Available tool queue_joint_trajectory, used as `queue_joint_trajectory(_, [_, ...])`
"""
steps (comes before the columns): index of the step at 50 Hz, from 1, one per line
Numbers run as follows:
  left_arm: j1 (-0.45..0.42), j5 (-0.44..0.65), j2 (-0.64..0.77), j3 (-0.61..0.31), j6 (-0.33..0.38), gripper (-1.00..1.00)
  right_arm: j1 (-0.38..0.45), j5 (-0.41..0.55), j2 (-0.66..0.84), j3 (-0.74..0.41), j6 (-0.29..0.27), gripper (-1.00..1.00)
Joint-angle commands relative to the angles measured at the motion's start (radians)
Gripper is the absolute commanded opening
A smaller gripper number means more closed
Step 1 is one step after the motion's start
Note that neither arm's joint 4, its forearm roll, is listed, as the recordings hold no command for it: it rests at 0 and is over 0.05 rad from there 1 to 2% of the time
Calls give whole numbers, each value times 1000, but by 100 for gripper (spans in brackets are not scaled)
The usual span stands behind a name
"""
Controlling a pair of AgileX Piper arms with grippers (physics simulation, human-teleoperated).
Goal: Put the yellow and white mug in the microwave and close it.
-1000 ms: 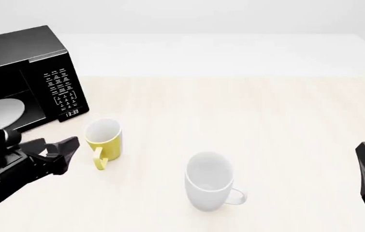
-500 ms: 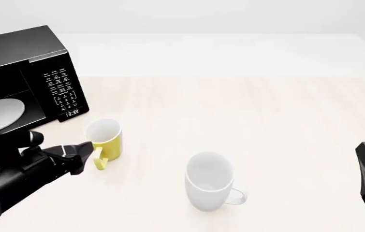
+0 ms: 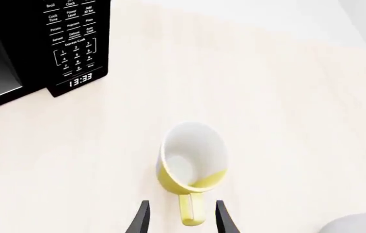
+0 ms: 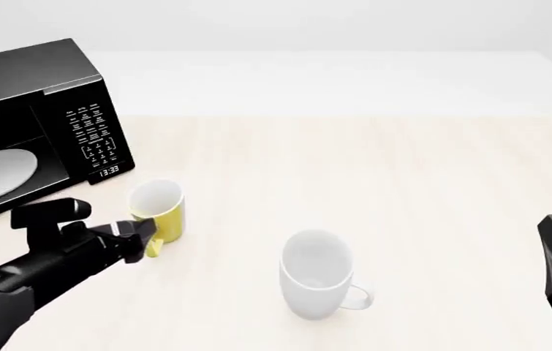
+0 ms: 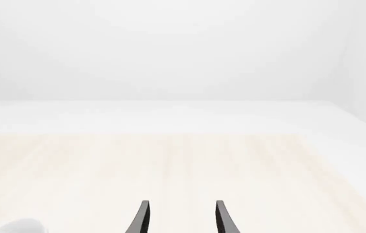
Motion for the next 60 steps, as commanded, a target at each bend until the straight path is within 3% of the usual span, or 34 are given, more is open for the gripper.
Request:
queue_joint_trajectory(1, [-6, -52, 82, -5, -6, 100, 0, 0, 0, 0, 0, 100])
queue_joint_trajectory(42, [-27, -220, 334, -1, -21, 100, 0, 0, 0, 0, 0, 100])
queue_joint_trajectory(43, [-27, -220, 337, -2, -21, -100, 0, 0, 0, 0, 0, 100])
queue_joint_trajectory(60, [-10, -180, 204, 33, 20, -100, 0, 0, 0, 0, 0, 100])
